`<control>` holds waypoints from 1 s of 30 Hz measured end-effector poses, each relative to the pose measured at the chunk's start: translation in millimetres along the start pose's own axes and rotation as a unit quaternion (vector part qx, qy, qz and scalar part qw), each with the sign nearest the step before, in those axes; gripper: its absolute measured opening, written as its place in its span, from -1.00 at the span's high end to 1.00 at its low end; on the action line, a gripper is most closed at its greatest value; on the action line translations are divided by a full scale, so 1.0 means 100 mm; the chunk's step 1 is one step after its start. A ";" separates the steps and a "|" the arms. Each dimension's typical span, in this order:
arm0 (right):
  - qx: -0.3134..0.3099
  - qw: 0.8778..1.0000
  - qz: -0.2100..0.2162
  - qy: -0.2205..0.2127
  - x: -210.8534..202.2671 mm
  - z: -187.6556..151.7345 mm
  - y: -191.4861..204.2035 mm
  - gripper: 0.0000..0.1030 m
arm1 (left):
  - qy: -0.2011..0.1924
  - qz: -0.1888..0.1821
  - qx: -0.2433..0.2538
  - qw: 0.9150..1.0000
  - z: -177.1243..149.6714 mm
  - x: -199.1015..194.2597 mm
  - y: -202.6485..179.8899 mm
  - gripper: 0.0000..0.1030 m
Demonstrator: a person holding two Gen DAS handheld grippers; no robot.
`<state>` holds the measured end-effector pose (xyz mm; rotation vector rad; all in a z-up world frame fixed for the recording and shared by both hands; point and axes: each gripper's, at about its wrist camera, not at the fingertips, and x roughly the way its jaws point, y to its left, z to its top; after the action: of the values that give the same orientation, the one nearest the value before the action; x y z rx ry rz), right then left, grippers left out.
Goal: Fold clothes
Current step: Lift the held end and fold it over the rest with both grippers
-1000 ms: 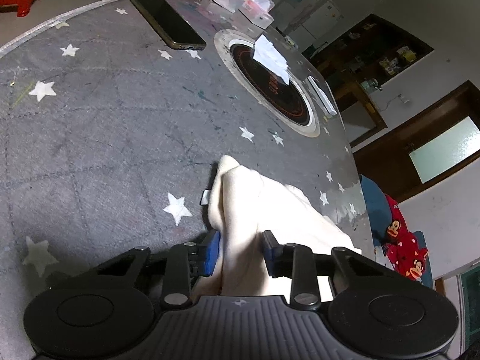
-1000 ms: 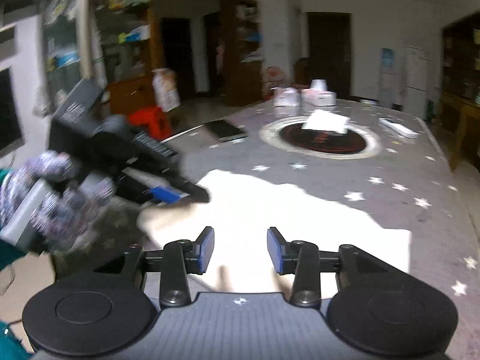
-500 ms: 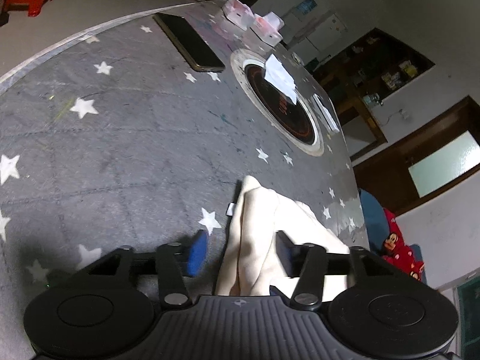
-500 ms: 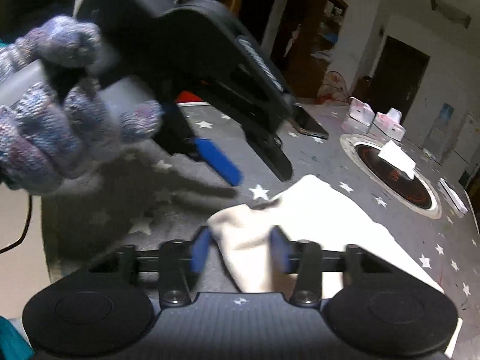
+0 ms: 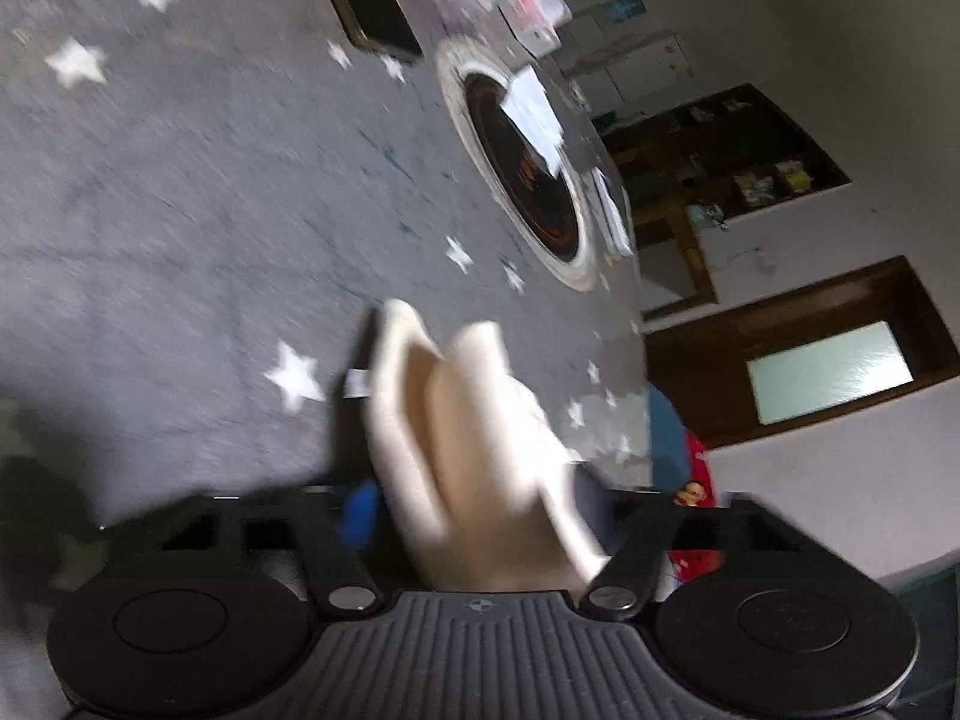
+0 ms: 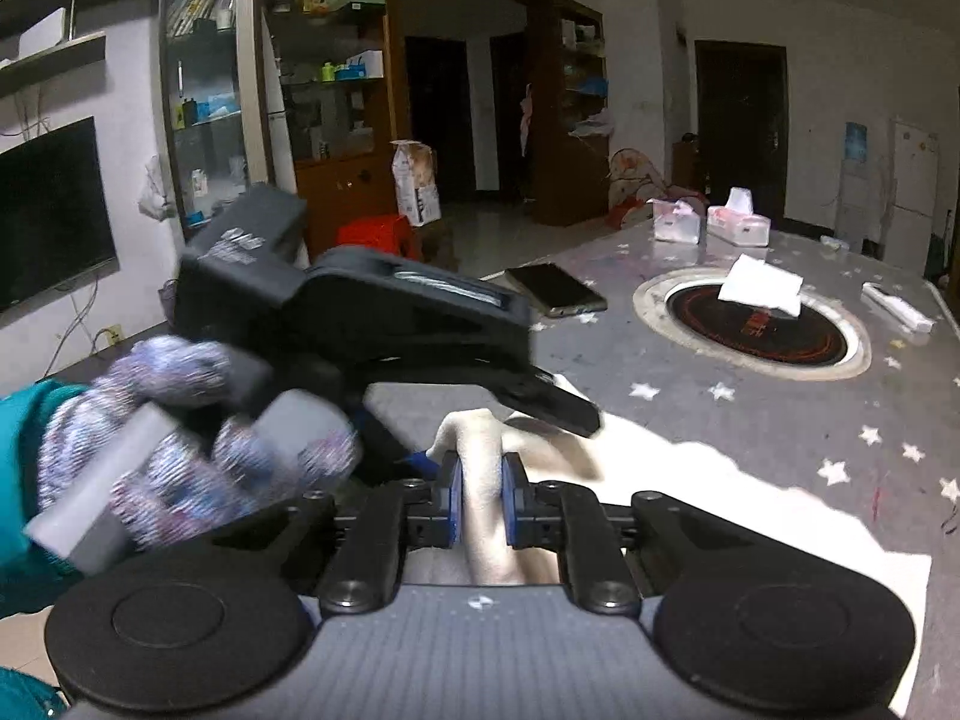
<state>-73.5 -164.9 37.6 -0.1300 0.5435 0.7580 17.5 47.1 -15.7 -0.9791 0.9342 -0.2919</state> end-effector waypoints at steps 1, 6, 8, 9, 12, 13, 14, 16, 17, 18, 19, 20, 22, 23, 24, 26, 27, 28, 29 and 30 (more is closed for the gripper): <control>0.004 1.000 0.002 0.000 0.00 -0.02 -0.01 0.72 | 0.005 -0.001 0.001 1.000 0.00 0.04 0.00 0.53; 0.050 0.999 -0.010 -0.015 -0.20 -0.15 -0.20 0.44 | 0.006 0.027 0.018 0.999 -0.02 0.08 0.04 0.60; 0.065 0.997 -0.049 -0.014 -0.31 -0.21 -0.38 0.42 | 0.005 0.031 0.029 0.999 -0.03 0.08 0.03 0.61; 0.074 0.994 -0.074 -0.011 -0.34 -0.25 -0.50 0.40 | 0.005 0.032 0.034 0.999 -0.03 0.08 0.02 0.61; 0.100 0.984 -0.149 -0.001 -0.42 -0.35 -0.86 0.21 | 0.002 0.042 0.058 0.997 -0.06 0.08 -0.03 0.61; 0.112 0.979 -0.170 0.002 -0.44 -0.38 -0.99 0.21 | 0.001 0.045 0.064 0.997 -0.07 0.08 -0.04 0.61; 0.127 0.973 -0.191 0.004 -0.45 -0.42 -1.14 0.21 | 0.001 0.047 0.068 0.997 -0.07 0.07 -0.06 0.60; 0.150 0.966 -0.212 0.009 -0.47 -0.49 -1.36 0.21 | 0.000 0.053 0.078 0.996 -0.08 0.08 -0.08 0.60; 0.161 0.963 -0.215 0.010 -0.47 -0.52 -1.43 0.20 | 0.000 0.055 0.082 0.995 -0.08 0.08 -0.09 0.60; 0.171 0.962 -0.215 0.011 -0.45 -0.54 -1.49 0.18 | 0.000 0.058 0.087 0.994 -0.08 0.08 -0.10 0.60; 0.181 0.960 -0.215 0.012 -0.44 -0.56 -1.55 0.13 | 0.000 0.061 0.091 0.994 -0.08 0.08 -0.11 0.60; 0.191 0.958 -0.214 0.013 -0.42 -0.59 -1.62 0.12 | -0.001 0.063 0.095 0.994 -0.09 0.08 -0.13 0.60; 0.210 0.956 -0.206 0.014 -0.38 -0.63 -1.68 0.13 | -0.001 0.067 0.102 0.993 -0.10 0.08 -0.14 0.59; 0.218 0.955 -0.201 0.014 -0.36 -0.65 -1.69 0.13 | -0.002 0.069 0.107 0.992 -0.11 0.08 -0.15 0.59; 0.225 0.954 -0.198 0.013 -0.35 -0.67 -1.70 0.13 | -0.003 0.070 0.111 0.991 -0.11 0.08 -0.16 0.58; 0.235 0.952 -0.195 0.009 -0.32 -0.68 -1.71 0.15 | -0.004 0.074 0.117 0.990 -0.12 0.08 -0.18 0.57; 0.239 0.951 -0.194 0.007 -0.32 -0.68 -1.70 0.22 | -0.005 0.077 0.122 0.990 -0.13 0.08 -0.19 0.57; 0.241 0.952 -0.190 0.006 -0.32 -0.68 -1.70 0.39 | -0.007 0.080 0.127 0.989 -0.14 0.08 -0.20 0.57; 0.244 0.952 -0.184 0.005 -0.32 -0.67 -1.69 0.51 | -0.008 0.083 0.133 0.988 -0.15 0.08 -0.22 0.57; 0.244 0.953 -0.181 0.003 -0.33 -0.67 -1.67 0.55 | -0.010 0.086 0.140 0.986 -0.16 0.08 -0.24 0.58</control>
<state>-7.0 -326.8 -16.3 0.2241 0.6755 0.2515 14.6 19.7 -4.2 -0.6375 0.9242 -0.2581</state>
